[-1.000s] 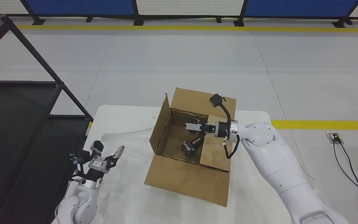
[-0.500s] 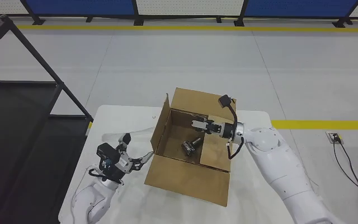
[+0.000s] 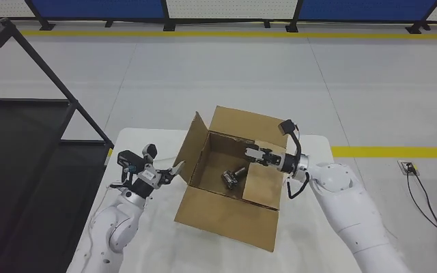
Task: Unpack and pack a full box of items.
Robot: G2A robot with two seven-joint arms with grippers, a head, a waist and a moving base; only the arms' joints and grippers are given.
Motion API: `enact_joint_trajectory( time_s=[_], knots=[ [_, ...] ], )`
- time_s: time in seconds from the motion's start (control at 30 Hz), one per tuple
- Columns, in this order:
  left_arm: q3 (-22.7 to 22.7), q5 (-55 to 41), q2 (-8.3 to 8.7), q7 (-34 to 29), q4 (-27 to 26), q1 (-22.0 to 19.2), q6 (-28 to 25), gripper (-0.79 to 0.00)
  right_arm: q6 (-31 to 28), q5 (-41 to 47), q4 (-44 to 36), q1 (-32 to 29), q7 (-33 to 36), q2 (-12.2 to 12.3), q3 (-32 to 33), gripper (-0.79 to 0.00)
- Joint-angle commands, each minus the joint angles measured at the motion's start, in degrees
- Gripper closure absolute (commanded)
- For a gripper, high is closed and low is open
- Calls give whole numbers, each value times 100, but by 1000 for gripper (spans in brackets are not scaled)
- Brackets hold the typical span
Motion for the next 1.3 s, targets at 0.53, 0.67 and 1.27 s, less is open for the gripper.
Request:
enact_joint_trajectory(
  time_s=[0.53,0.67,1.27],
  knots=[
    [-349,381,59,-520,776,72,787,-785,7,168,330,310,186,5,-82,-785],
    [-352,338,54,-506,1069,-26,819,-785,-37,217,460,390,209,-6,-117,-785],
    [-32,928,14,-79,1423,-164,1096,-785,-75,263,479,405,163,16,-150,-785]
  ],
)
